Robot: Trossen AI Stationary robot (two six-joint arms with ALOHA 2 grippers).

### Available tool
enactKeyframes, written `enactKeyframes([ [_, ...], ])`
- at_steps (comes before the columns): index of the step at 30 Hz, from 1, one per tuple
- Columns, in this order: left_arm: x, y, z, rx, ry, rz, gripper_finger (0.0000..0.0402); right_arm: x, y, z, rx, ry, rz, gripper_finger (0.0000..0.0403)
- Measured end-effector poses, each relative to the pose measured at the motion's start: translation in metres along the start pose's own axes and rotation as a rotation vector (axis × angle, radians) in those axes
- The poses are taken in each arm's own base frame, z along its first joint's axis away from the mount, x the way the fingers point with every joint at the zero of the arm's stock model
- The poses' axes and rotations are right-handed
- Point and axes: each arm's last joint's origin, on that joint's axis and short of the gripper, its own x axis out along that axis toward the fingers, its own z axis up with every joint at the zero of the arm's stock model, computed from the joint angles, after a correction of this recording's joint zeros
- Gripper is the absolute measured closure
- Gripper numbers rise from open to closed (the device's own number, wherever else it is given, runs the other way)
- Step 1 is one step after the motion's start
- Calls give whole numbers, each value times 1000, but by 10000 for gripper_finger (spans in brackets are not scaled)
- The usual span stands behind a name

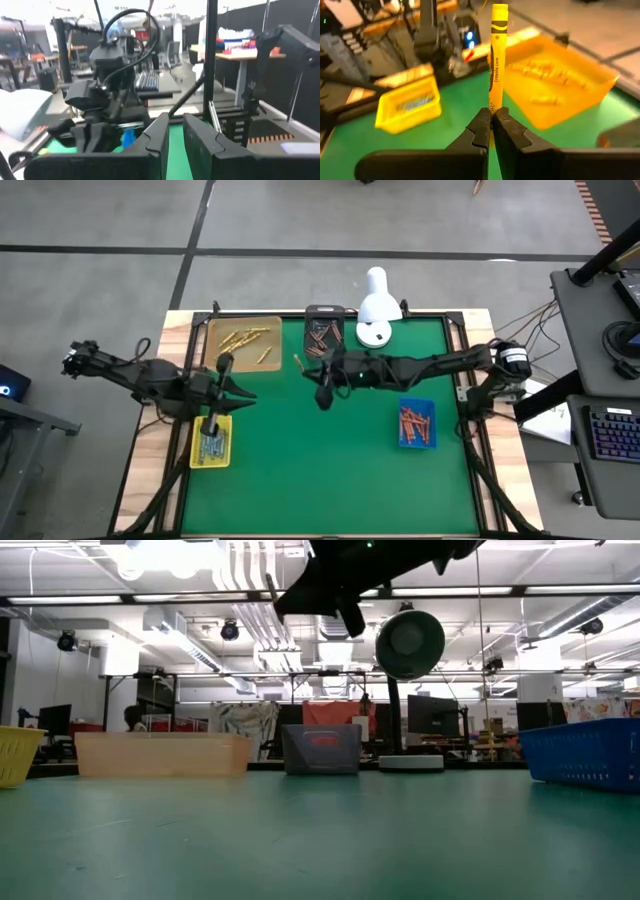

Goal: Sort crayons
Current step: Put the green crayon into the orange bin

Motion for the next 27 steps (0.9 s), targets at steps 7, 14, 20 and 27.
enactKeyframes([
  [7,-17,4,2,3,-139,8,363,2,-21,22,-49,-161,-27,394],
  [14,-29,6,6,13,-200,13,363,21,-30,27,-103,-250,-42,394],
  [20,-37,8,10,9,-235,16,363,56,-33,33,-147,-263,-60,394],
  [27,-43,9,11,6,-247,17,363,93,-36,41,-211,-293,-82,394],
])
